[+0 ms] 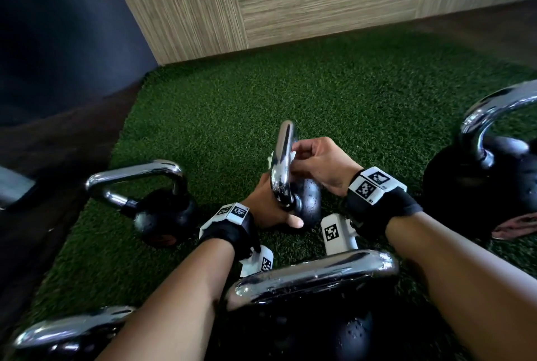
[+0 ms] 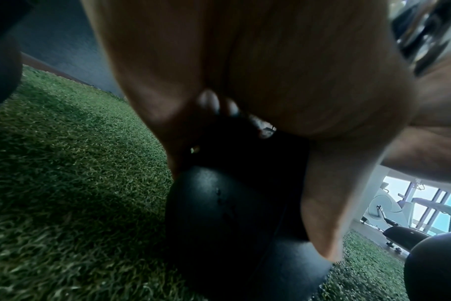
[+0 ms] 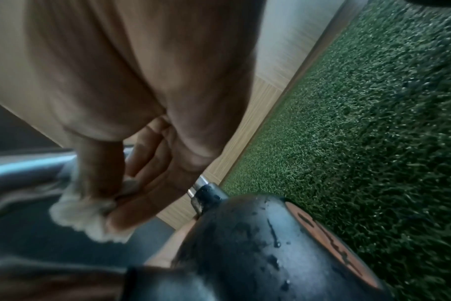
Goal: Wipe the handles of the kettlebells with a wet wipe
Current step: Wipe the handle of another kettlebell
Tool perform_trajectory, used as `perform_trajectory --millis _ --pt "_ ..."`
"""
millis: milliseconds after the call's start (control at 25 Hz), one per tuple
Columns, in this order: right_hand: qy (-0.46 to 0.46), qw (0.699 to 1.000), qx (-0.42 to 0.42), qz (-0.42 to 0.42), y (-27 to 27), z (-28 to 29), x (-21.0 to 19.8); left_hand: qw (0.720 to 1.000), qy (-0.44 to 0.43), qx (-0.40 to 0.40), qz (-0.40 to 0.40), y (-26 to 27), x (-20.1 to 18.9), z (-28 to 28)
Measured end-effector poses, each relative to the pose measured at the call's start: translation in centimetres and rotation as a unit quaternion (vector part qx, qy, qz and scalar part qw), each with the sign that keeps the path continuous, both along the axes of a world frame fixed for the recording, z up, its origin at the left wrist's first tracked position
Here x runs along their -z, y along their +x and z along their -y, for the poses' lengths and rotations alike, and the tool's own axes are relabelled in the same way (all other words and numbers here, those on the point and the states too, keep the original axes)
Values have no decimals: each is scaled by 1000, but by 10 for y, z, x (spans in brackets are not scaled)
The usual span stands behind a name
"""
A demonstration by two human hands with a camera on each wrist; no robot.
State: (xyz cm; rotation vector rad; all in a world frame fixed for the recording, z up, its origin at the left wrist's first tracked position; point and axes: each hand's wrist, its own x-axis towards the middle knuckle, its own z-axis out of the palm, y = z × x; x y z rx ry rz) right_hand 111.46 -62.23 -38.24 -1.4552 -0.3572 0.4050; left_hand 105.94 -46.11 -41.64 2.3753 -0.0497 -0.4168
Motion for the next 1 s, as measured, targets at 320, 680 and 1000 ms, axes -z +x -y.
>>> perform_trajectory --millis 320,680,1000 --pt "-54 986 144 58 11 0 -1 1000 -2 -9 6 -1 -1 0" --pt "-138 954 238 119 30 -8 -6 1000 26 -5 0 -3 -4 1" --pt "-125 966 220 50 38 -13 0 997 64 -5 35 -3 -2 0"
